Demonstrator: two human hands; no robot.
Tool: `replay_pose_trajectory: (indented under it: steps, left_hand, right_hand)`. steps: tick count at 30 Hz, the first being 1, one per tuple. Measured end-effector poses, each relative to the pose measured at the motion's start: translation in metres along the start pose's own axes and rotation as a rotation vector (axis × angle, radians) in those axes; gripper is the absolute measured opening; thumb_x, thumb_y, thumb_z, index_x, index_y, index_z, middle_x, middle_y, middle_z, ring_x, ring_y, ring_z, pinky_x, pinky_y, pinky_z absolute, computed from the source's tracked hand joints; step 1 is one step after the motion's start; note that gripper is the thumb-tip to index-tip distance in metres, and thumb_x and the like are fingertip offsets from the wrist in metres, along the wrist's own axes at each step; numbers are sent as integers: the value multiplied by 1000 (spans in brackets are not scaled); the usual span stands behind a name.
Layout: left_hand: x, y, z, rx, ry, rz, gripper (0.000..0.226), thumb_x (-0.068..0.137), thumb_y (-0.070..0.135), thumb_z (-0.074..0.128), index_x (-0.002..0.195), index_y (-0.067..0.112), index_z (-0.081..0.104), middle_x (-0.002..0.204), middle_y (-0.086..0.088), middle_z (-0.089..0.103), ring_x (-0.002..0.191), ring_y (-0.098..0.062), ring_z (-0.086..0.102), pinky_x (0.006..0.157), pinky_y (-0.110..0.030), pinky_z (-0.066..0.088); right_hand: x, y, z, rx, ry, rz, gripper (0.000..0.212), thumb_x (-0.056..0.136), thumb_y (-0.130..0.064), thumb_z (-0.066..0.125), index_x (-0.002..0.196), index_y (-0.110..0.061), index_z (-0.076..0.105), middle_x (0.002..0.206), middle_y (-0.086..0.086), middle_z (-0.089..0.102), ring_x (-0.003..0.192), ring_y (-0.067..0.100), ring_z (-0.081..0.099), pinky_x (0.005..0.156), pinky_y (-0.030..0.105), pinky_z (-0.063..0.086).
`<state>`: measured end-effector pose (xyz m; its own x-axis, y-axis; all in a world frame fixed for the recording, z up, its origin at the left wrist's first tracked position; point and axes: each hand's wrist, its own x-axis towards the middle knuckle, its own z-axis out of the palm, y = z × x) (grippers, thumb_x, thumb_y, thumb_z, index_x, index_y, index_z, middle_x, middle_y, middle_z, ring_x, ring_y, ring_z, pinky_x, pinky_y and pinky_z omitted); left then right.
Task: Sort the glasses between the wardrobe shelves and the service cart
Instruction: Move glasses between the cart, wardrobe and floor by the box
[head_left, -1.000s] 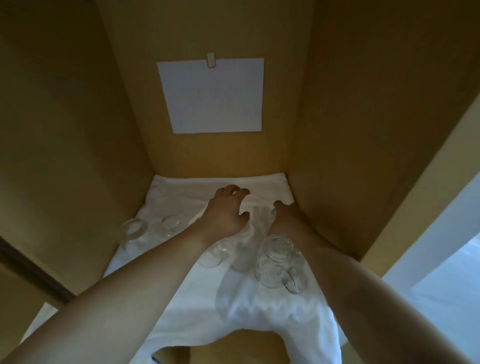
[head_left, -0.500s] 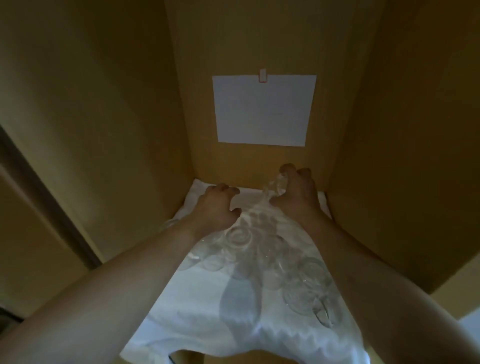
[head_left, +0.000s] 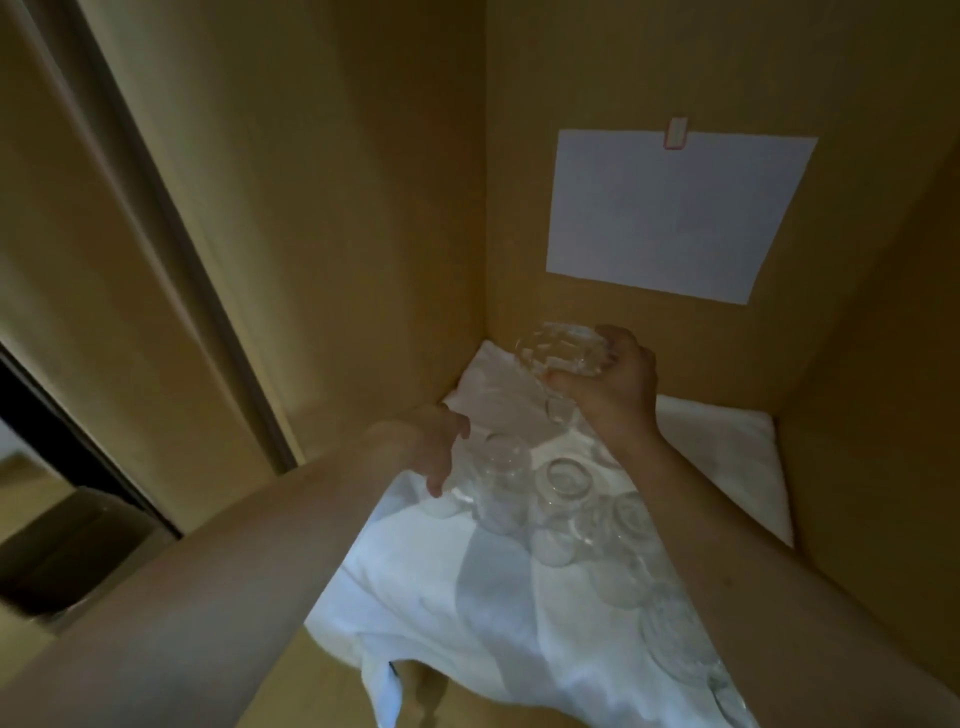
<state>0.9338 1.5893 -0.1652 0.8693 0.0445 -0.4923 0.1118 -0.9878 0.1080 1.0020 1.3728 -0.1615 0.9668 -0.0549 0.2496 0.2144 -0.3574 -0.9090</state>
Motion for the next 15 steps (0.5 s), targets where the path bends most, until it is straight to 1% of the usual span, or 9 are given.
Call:
replay_pose_trajectory:
  steps: [2, 3, 4, 6, 8, 10, 11, 13, 15]
  left_hand:
    - [1, -9, 4, -69, 73, 4, 90, 63, 14, 93, 139, 28, 48, 108, 2, 51, 102, -25, 56, 77, -34, 56]
    - [1, -14, 4, -93, 103, 0, 88, 59, 14, 94, 134, 28, 51, 100, 6, 49, 98, -23, 56, 72, -32, 55]
    - [1, -19, 4, -113, 129, -9, 87, 56, 15, 95, 131, 28, 53, 97, 7, 48, 96, -22, 55, 72, -32, 56]
    - [-1, -24, 1, -129, 173, -22, 85, 53, 16, 94, 128, 26, 56, 105, 4, 51, 97, -22, 56, 79, -36, 59]
    - [-1, -26, -4, -102, 213, -12, 82, 53, 17, 94, 127, 22, 59, 114, -1, 51, 96, -23, 56, 77, -36, 59]
    - [-3, -23, -13, -90, 251, 6, 77, 54, 14, 93, 123, 22, 58, 112, 0, 46, 87, -20, 54, 62, -29, 52]
    - [-4, -21, -18, -79, 274, 9, 74, 56, 13, 92, 120, 22, 56, 110, -1, 43, 84, -19, 53, 57, -27, 48]
    - [-6, -16, -31, -32, 337, -11, 69, 60, 15, 91, 115, 21, 49, 105, -3, 38, 84, -23, 53, 59, -29, 48]
    - [-6, -14, -43, 3, 432, -45, 67, 63, 24, 88, 115, 22, 46, 97, -1, 37, 82, -22, 50, 64, -29, 46]
  right_hand:
    - [0, 1, 6, 51, -20, 8, 93, 53, -37, 97, 136, -29, 55, 130, 1, 54, 109, 16, 62, 95, 30, 55]
    - [0, 1, 9, 77, -27, 18, 92, 53, -37, 96, 134, -29, 55, 126, -1, 60, 109, 16, 64, 96, 34, 56]
    - [0, 0, 11, 100, -30, 32, 90, 52, -37, 96, 133, -30, 56, 120, -5, 64, 107, 14, 65, 95, 35, 56]
    - [0, 0, 15, 139, -21, 59, 87, 50, -38, 95, 128, -31, 57, 110, -14, 66, 102, 10, 67, 92, 32, 57]
    - [-1, -4, 18, 168, -8, 70, 83, 49, -37, 94, 124, -29, 59, 105, -16, 67, 98, 6, 67, 84, 24, 56]
    - [0, -10, 21, 171, 10, 72, 80, 53, -32, 97, 124, -28, 60, 101, -18, 65, 96, 0, 66, 76, 16, 52]
    - [0, -13, 22, 182, 22, 77, 81, 54, -31, 98, 125, -28, 59, 101, -20, 64, 95, -1, 65, 76, 15, 51]
    - [2, -21, 21, 229, 53, 101, 82, 53, -31, 100, 123, -30, 58, 101, -22, 59, 93, -3, 62, 77, 16, 51]
    - [5, -31, 16, 300, 90, 139, 72, 51, -32, 100, 108, -41, 57, 97, -24, 59, 84, -9, 62, 69, 10, 50]
